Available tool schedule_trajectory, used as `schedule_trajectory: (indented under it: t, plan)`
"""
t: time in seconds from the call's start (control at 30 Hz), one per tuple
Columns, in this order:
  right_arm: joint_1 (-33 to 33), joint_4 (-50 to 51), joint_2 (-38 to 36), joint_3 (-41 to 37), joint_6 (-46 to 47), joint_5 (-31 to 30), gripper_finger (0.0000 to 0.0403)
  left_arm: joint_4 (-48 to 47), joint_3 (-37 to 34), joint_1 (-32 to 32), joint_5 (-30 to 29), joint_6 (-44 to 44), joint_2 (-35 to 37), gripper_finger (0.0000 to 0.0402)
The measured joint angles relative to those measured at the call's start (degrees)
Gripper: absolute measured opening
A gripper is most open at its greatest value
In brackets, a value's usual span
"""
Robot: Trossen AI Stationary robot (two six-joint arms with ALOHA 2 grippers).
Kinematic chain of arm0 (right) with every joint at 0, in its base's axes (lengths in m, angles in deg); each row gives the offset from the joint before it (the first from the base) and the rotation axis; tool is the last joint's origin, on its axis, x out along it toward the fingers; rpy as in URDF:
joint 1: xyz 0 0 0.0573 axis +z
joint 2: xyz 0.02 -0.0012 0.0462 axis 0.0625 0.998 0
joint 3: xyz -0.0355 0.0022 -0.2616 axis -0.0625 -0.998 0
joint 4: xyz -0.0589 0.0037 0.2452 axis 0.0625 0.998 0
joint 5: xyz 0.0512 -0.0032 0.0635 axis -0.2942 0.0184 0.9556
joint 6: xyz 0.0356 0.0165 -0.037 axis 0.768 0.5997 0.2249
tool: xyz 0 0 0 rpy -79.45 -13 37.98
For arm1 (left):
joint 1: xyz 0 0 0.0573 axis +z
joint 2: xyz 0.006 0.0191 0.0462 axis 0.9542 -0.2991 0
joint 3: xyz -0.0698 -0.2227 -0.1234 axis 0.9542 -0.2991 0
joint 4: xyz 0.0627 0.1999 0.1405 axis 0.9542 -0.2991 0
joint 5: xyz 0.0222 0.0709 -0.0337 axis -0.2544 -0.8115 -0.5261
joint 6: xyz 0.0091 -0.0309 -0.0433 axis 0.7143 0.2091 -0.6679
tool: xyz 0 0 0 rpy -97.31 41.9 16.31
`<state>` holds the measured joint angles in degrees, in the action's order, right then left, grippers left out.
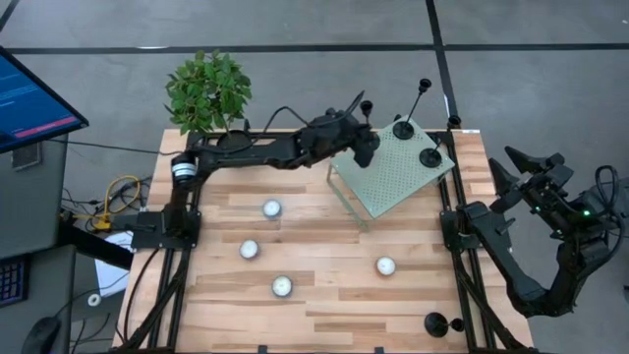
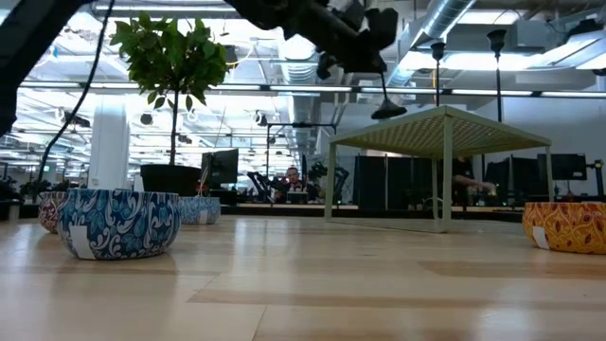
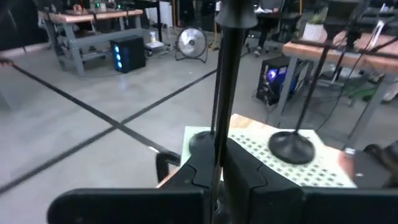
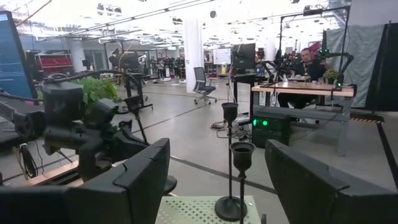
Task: Pick & Place candle stick holders
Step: Put the black candle holder on the shelf
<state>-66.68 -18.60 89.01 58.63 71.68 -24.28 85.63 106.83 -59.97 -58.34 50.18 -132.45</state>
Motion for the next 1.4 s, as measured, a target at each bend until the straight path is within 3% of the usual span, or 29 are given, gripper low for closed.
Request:
schedule_trajectory:
  t: [0.3, 0.87, 1.4]
  plan:
    - [0.0, 0.0, 0.0, 0.0, 0.6, -0.1, 0.0255, -2.5, 9.7, 0.5, 0.2, 6.2, -6.7, 0.0012]
    - [0.0, 0.0, 0.0, 0.0, 1.1, -0.1, 0.0255, -2.0, 10.0, 0.9, 2.3, 6.1, -11.4, 0.0012]
    - [0.0, 0.0, 0.0, 0.0, 1.1, -0.1, 0.0255, 2.1, 10.0, 1.0, 4.1, 6.1, -11.5, 0.0014]
